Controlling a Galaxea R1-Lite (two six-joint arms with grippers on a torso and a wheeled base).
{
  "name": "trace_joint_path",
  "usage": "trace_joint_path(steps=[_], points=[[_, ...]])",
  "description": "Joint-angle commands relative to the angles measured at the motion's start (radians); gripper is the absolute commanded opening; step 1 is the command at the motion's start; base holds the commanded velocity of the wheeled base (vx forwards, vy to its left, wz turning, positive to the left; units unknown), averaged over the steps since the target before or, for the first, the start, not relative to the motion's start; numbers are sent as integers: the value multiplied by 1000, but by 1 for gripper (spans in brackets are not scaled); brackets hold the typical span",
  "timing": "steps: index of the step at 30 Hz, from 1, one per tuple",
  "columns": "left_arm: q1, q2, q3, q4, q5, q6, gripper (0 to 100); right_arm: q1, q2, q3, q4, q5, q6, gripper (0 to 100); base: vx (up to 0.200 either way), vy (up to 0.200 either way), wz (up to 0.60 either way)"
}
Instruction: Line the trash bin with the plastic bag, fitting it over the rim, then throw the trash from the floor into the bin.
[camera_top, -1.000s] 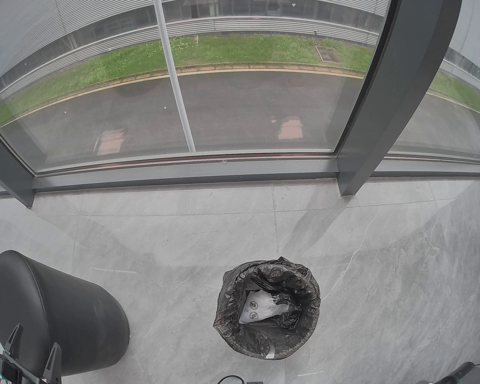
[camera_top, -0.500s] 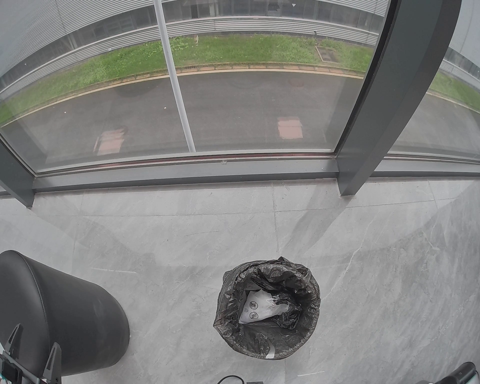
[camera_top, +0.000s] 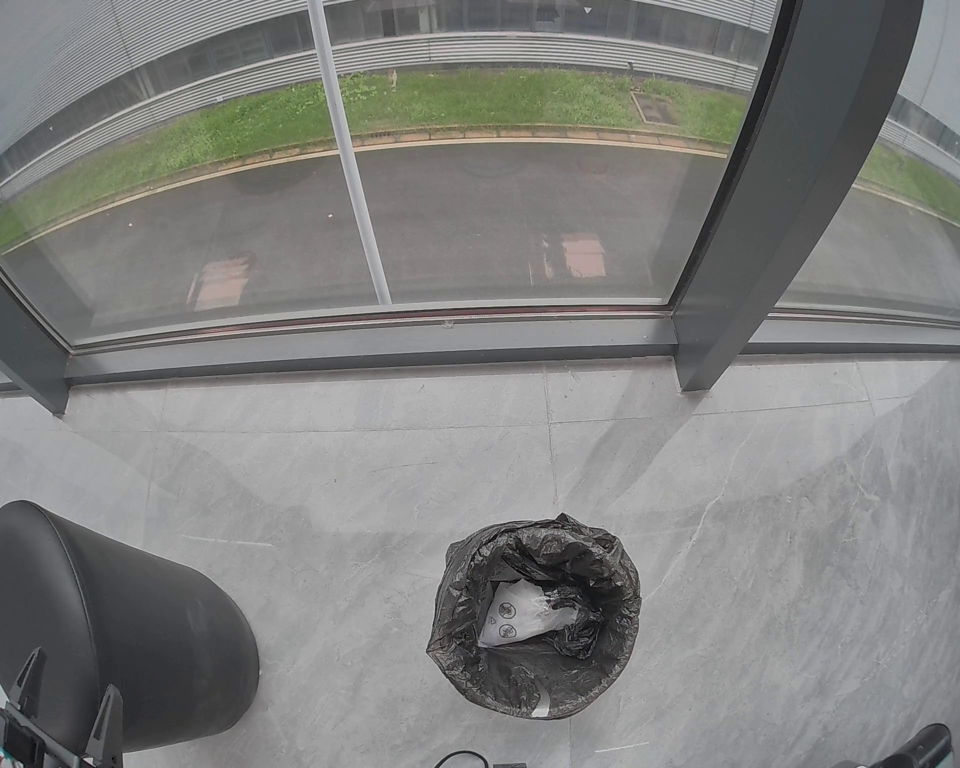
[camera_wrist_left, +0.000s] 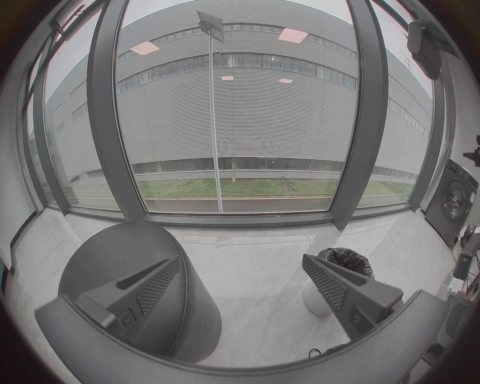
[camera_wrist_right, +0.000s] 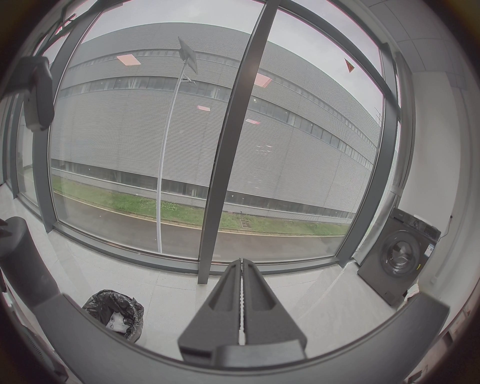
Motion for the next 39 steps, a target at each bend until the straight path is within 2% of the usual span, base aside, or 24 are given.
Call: trace_joint_path(steps=[1,9,13,15,16,17,18,19,20,24,28,29,36,39], points=[[0,-15,18,0,0,0,100,7,-73,698,-608,21,32,0,0,0,0],[0,-15,18,0,0,0,100,5,-73,698,-418,32,93,0,0,0,0],[0,-15,18,0,0,0,100,5,-73,697,-414,61,165,0,0,0,0],[0,-15,18,0,0,0,100,5,-73,695,-406,118,191,0,0,0,0],[0,-15,18,0,0,0,100,5,-73,695,-406,170,219,0,0,0,0],[0,-15,18,0,0,0,100,5,-73,695,-406,210,221,0,0,0,0],[0,-15,18,0,0,0,100,5,-73,695,-406,214,219,0,0,0,0],[0,-15,18,0,0,0,100,5,-73,695,-404,262,190,0,0,0,0],[0,-15,18,0,0,0,100,5,-73,695,-403,271,176,0,0,0,0],[0,-15,18,0,0,0,100,5,-73,693,-398,265,175,0,0,0,0],[0,-15,18,0,0,0,100,7,-73,698,-400,157,161,0,0,0,0],[0,-15,18,1,0,0,100,7,-73,698,-401,154,164,0,0,0,0],[0,-15,18,0,0,0,100,5,-73,697,-397,176,193,0,0,0,0],[0,-15,18,1,0,0,100,7,-73,698,-363,259,130,0,0,0,0]])
